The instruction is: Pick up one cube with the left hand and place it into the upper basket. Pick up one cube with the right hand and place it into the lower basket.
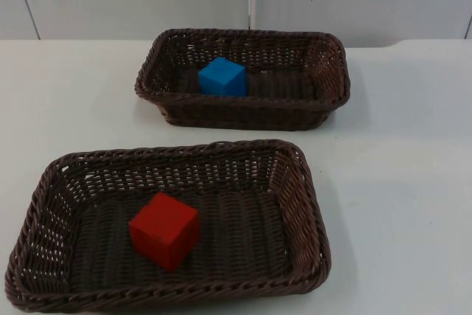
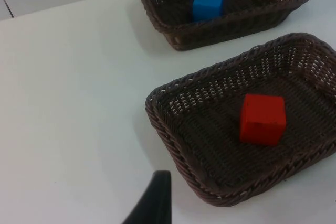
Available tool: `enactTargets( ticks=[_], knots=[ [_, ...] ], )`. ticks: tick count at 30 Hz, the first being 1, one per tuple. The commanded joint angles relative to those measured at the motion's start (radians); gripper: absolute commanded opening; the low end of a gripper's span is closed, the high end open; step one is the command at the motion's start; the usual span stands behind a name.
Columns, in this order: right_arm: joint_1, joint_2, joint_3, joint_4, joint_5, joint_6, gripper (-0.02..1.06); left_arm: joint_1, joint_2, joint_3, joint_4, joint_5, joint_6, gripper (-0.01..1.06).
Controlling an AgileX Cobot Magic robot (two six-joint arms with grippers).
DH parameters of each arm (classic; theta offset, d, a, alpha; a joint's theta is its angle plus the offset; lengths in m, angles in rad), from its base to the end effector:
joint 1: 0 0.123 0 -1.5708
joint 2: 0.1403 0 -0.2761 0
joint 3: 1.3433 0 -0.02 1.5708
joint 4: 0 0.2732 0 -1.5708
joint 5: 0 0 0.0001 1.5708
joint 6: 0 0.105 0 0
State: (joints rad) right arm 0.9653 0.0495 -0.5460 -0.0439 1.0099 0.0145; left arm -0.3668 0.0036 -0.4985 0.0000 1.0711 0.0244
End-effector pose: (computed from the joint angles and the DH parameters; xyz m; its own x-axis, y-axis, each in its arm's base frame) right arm 0.0267 0.0318 0.2989 -0.2280 -0.3449 -0.9105 -0.8044 0.5936 -0.0234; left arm 0.0342 -0.0131 0.2801 -0.4296 0.1912 -0.8825 0.3692 0.9291 0.0215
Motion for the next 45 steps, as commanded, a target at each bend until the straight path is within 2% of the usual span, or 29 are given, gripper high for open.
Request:
enactTargets(
  ticks=[1,6,10,24,26,28,29,30,31,33,45],
  knots=[
    [0.000,-0.027,0.005,-0.010,0.008,0.010,0.81,-0.004,-0.004,0.005,-0.016,0.004,0.000,0.91],
    [0.000,-0.050,0.005,-0.014,0.018,0.010,0.81,-0.004,-0.004,0.005,-0.016,0.004,0.000,0.91],
    [0.000,-0.050,0.021,-0.025,0.062,0.018,0.81,-0.004,-0.004,0.005,-0.012,0.004,0.000,0.91],
    [0.000,-0.050,0.032,-0.029,0.070,0.018,0.81,-0.004,-0.004,0.005,-0.013,0.004,0.000,0.92],
    [0.000,-0.050,0.032,-0.029,0.070,0.018,0.81,-0.004,-0.004,0.005,-0.013,0.004,0.000,0.92],
    [0.000,-0.050,0.031,-0.029,0.070,0.018,0.82,-0.004,-0.004,0.005,-0.013,0.004,0.000,1.01],
    [0.000,-0.050,0.031,-0.029,0.070,0.018,0.84,-0.004,-0.004,0.005,-0.013,0.004,0.000,1.05],
    [0.000,-0.050,0.031,-0.029,0.070,0.018,0.89,-0.004,-0.004,0.005,-0.013,0.004,0.000,1.05],
    [0.000,-0.050,0.031,-0.029,0.070,0.018,0.89,-0.004,-0.004,0.005,-0.013,0.004,0.000,1.05],
    [0.000,-0.050,0.031,-0.029,0.070,0.018,1.05,-0.004,-0.004,0.005,-0.013,0.004,0.000,1.05],
    [0.000,-0.050,0.031,-0.010,0.070,0.022,1.05,-0.004,-0.004,0.005,-0.013,0.004,0.000,1.05]
  ],
)
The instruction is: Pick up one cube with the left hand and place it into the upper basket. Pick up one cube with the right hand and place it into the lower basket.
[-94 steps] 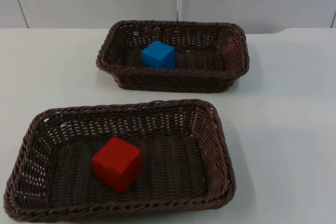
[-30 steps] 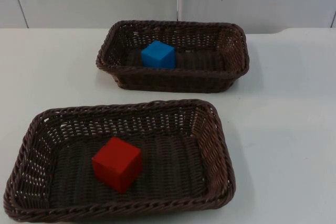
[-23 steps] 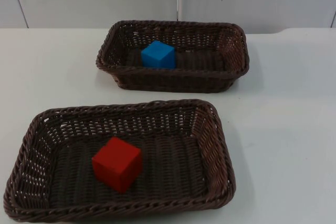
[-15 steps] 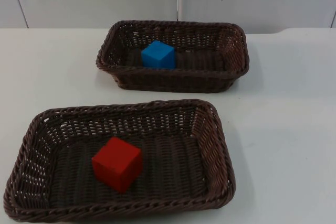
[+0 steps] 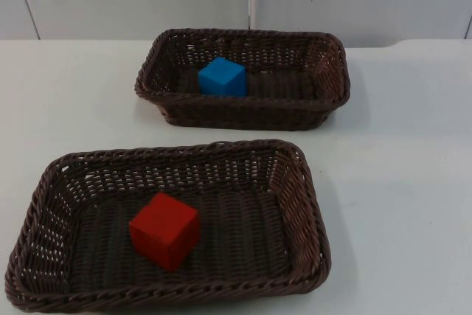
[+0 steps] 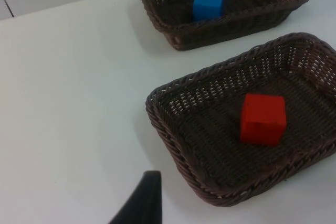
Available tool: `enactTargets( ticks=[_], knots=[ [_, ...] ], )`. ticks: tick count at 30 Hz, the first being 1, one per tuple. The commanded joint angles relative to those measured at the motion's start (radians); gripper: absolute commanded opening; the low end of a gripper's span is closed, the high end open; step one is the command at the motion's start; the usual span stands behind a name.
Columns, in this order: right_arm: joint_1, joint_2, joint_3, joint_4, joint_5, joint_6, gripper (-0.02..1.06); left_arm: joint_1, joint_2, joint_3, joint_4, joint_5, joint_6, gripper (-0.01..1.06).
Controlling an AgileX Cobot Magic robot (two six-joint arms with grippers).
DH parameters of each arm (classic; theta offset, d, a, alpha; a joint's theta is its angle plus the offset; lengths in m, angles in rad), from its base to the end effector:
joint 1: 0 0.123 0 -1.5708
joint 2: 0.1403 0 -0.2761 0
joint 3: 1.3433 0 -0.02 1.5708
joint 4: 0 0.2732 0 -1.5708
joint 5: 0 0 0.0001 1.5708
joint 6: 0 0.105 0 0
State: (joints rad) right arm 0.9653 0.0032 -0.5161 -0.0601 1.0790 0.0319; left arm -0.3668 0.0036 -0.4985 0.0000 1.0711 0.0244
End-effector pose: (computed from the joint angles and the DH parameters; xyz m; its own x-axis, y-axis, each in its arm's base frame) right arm 0.0239 0.0248 0.2849 -0.2647 -0.3762 -0.8879 -0.7934 0.6083 -0.0213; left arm 0.0342 -0.0131 0.2801 -0.4296 0.1912 -0.8825 0.3692 0.9291 0.0215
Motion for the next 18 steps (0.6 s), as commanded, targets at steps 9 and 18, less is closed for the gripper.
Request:
enactTargets(
  ticks=[9,18],
  knots=[
    [0.000,-0.003,0.001,0.006,0.001,0.005,1.05,-0.004,-0.004,0.005,-0.013,0.004,0.000,1.05],
    [-0.014,-0.003,0.001,0.006,0.001,0.005,1.05,-0.004,-0.004,0.005,-0.011,0.004,0.000,1.05]
  ],
)
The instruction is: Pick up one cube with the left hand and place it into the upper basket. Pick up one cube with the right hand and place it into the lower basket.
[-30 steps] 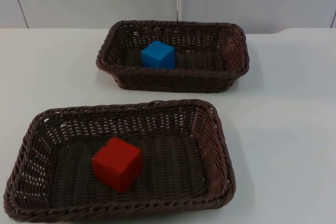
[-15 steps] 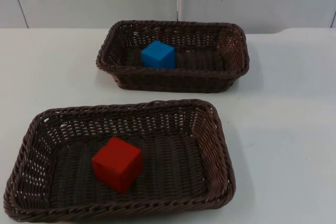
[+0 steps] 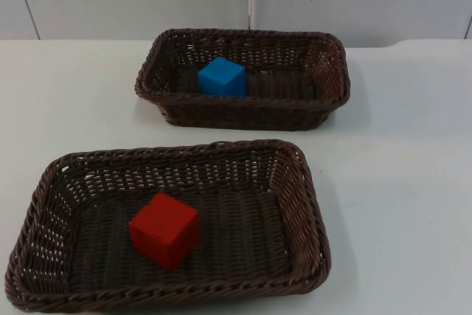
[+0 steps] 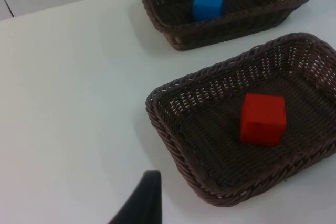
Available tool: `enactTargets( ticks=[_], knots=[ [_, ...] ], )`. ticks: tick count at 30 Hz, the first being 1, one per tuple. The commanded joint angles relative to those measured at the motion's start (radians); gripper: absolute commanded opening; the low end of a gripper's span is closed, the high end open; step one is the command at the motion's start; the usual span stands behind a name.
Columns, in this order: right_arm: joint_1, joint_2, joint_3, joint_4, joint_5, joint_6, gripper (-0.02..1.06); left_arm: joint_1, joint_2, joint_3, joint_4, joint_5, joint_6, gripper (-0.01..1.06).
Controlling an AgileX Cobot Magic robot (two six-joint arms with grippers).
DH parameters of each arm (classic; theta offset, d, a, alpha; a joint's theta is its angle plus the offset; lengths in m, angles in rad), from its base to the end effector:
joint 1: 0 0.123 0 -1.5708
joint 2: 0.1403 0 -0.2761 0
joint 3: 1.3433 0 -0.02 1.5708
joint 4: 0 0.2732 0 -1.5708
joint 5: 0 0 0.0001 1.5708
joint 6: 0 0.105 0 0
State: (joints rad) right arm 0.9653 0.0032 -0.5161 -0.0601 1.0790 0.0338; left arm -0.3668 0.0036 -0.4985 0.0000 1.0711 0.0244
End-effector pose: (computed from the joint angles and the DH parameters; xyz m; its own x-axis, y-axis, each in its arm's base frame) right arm 0.0239 0.0248 0.2849 -0.2662 -0.3751 -0.8880 -0.7929 0.6091 -0.0196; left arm 0.0342 -0.0131 0.2801 -0.4296 0.1912 -0.8825 0.3692 0.9291 0.0215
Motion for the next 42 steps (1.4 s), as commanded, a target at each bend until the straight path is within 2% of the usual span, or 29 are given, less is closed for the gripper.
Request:
enactTargets(
  ticks=[1,6,18,23,42],
  knots=[
    [-0.014,-0.003,0.001,0.006,0.001,0.003,1.05,-0.004,-0.004,0.005,-0.011,0.004,0.000,1.05],
    [-0.050,-0.003,0.001,0.006,0.001,0.003,1.05,-0.004,-0.004,0.005,-0.011,0.004,0.000,1.05],
    [-0.240,-0.003,0.001,0.006,0.001,0.003,1.05,-0.004,-0.004,0.005,-0.011,0.004,0.000,1.05],
    [-0.347,-0.003,0.001,0.006,0.001,0.003,1.05,-0.004,-0.004,0.005,-0.011,0.004,0.000,1.05],
    [-0.594,-0.003,0.001,0.006,0.001,0.003,1.05,-0.004,-0.004,0.005,-0.011,0.004,0.000,1.05]
  ],
)
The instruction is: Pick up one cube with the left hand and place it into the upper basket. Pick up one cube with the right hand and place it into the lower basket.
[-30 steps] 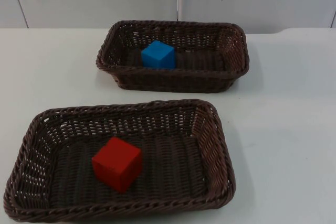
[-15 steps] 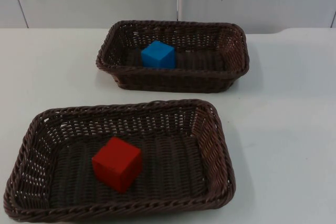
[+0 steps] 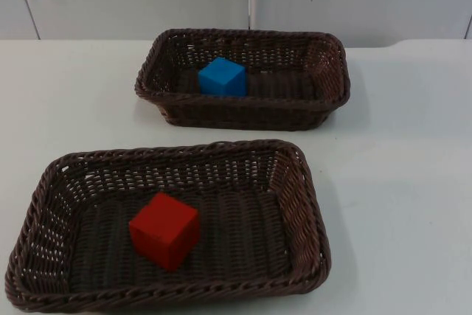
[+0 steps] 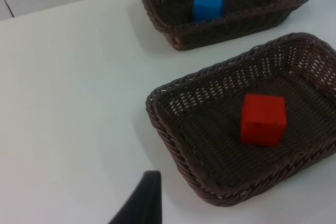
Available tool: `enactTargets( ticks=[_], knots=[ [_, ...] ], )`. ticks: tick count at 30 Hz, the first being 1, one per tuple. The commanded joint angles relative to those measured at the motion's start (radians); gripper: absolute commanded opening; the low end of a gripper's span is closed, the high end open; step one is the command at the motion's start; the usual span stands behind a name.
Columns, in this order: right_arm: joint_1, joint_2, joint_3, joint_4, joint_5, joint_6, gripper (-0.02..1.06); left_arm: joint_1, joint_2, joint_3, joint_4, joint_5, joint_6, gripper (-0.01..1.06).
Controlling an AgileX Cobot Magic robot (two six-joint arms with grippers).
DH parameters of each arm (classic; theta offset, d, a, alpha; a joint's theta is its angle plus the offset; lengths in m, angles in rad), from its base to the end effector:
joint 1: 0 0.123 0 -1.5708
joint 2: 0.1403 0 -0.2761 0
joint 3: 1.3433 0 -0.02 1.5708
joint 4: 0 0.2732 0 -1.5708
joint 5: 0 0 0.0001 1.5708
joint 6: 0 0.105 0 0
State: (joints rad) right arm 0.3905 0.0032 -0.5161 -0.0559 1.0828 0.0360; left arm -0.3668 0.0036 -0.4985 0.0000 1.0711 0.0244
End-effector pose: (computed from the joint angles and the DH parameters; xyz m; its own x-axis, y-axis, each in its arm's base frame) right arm 0.0332 0.0081 0.2846 -0.4320 -0.1673 -0.8862 -0.3355 0.9419 -0.0142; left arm 0.0342 -0.0131 0.2801 -0.4296 0.1912 -0.8825 0.3692 0.9291 0.0215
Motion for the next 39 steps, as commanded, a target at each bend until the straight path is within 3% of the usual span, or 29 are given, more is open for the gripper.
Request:
enactTargets(
  ticks=[1,21,39],
  knots=[
    [-0.036,-0.003,0.001,0.001,-0.003,0.001,1.05,-0.004,-0.004,0.005,-0.011,0.004,0.000,1.05],
    [-0.297,-0.003,0.001,0.001,-0.003,0.001,1.05,-0.004,-0.004,0.005,-0.011,0.004,0.000,1.05],
    [-0.348,-0.003,0.001,0.006,-0.003,0.001,1.05,-0.004,-0.004,0.005,-0.011,0.004,0.000,1.05]
  ],
)
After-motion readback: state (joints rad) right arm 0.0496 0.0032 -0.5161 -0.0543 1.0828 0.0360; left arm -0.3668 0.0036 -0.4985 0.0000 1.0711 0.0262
